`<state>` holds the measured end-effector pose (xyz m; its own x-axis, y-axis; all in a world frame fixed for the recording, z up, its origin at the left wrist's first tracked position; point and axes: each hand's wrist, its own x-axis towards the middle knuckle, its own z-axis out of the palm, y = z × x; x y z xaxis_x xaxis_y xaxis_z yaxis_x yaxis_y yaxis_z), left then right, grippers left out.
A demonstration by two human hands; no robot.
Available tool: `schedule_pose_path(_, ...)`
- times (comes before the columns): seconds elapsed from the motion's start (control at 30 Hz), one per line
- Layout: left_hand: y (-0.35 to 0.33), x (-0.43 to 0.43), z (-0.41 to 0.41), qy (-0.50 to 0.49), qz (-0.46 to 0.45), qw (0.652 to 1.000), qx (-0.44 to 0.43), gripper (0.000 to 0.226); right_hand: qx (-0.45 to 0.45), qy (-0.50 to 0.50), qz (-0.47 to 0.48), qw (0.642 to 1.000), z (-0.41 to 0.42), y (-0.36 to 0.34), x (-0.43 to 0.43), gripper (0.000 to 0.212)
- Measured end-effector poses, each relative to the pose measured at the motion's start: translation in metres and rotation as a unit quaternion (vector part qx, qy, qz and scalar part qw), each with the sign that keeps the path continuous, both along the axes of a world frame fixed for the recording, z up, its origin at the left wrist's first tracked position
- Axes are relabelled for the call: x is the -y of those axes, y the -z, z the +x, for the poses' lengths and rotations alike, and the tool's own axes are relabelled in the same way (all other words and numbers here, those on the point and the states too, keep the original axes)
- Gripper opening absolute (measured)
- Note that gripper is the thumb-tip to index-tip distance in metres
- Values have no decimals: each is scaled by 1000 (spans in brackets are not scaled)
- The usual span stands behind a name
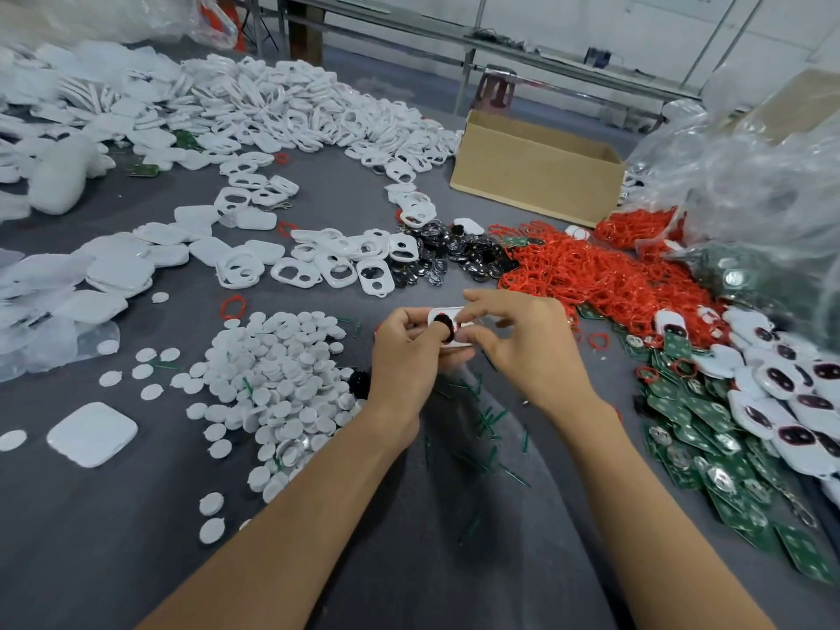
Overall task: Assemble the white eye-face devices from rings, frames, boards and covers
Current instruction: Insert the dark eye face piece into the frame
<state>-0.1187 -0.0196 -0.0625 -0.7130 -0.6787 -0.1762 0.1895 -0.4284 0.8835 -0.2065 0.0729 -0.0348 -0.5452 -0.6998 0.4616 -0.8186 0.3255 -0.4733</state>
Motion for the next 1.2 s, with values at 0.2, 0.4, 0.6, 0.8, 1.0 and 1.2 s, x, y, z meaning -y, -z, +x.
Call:
schedule_pose_path(0.2, 2, 2, -1, 3, 7, 1000, -1, 8, -1, 13, -13, 1000, 0, 3, 2, 13)
schedule_pose_path(0.4, 0, 2, 1, 5, 16, 1000, -12, 6, 61, 0, -23, 998, -2, -1, 0, 9)
schedule_pose_path(0.6, -1, 1, 2, 5, 18, 1000, 4, 9, 148, 0, -53, 988, -1, -8, -2, 11)
schedule_pose_path(0.8, -3, 0, 2, 6, 13, 1000, 15, 14, 239, 0, -41, 970, -2, -3, 1, 17)
schedule_pose_path(1.0, -2, -1, 2, 6, -2, 1000, 18, 15, 260, 8, -46, 964, 0, 1, 5, 20)
schedule_pose_path(1.2, 1, 1, 1, 22, 10, 1000, 11, 20, 275, 5, -51, 960, 1, 2, 5, 21)
